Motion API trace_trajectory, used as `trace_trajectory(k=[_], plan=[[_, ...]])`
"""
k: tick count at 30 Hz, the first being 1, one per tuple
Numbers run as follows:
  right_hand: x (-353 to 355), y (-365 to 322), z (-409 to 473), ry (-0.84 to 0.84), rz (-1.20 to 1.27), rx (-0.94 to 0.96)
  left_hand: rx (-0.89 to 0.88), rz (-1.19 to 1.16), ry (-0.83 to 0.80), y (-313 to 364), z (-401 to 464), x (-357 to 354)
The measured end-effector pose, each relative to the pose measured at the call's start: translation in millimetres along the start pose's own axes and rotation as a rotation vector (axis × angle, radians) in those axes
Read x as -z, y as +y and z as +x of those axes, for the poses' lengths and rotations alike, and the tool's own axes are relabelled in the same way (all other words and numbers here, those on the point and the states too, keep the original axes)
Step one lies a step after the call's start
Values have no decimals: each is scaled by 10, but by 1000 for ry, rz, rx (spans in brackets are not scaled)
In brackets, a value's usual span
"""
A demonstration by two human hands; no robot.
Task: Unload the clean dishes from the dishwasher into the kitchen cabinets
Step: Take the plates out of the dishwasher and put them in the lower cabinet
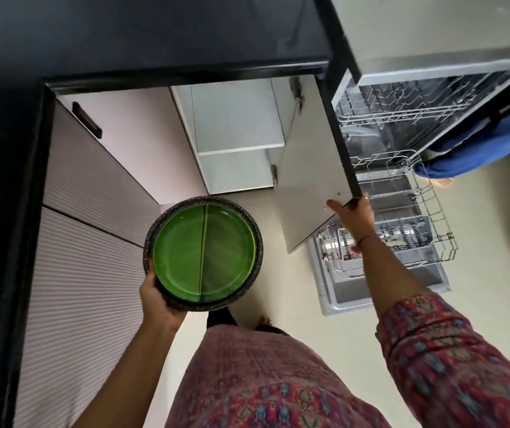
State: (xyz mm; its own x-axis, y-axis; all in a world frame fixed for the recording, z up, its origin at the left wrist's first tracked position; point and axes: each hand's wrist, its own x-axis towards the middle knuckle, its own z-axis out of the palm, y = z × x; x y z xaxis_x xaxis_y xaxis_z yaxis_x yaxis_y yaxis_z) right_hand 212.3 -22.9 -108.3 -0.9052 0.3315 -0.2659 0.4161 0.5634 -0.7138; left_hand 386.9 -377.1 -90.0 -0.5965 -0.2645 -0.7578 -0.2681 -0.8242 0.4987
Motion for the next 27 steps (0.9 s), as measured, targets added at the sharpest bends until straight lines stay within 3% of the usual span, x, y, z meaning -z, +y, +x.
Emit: trace_trajectory(k=[5,10,14,16,19,21,27], plan=[[286,86,191,61,-53,-70,24,1,3,-169,-56,-54],[138,93,-80,162,179,-188,11,0,-49,-211,-57,-172],[-304,2,-376,256,343,-434,28,34,-48,-158,63,-303],[-586,-105,-529,125,433,-495,39,69,-57,-98,145,-405],[-943,-409,-628,-343,697,-452,44,108,-82,-30,296,-557],[-1049,-586,-549,-532,740,-421,54,112,-80,-7,404,-655],[-1254,-734,-30,-721,762,-242,57,105,-97,83,882,-882]])
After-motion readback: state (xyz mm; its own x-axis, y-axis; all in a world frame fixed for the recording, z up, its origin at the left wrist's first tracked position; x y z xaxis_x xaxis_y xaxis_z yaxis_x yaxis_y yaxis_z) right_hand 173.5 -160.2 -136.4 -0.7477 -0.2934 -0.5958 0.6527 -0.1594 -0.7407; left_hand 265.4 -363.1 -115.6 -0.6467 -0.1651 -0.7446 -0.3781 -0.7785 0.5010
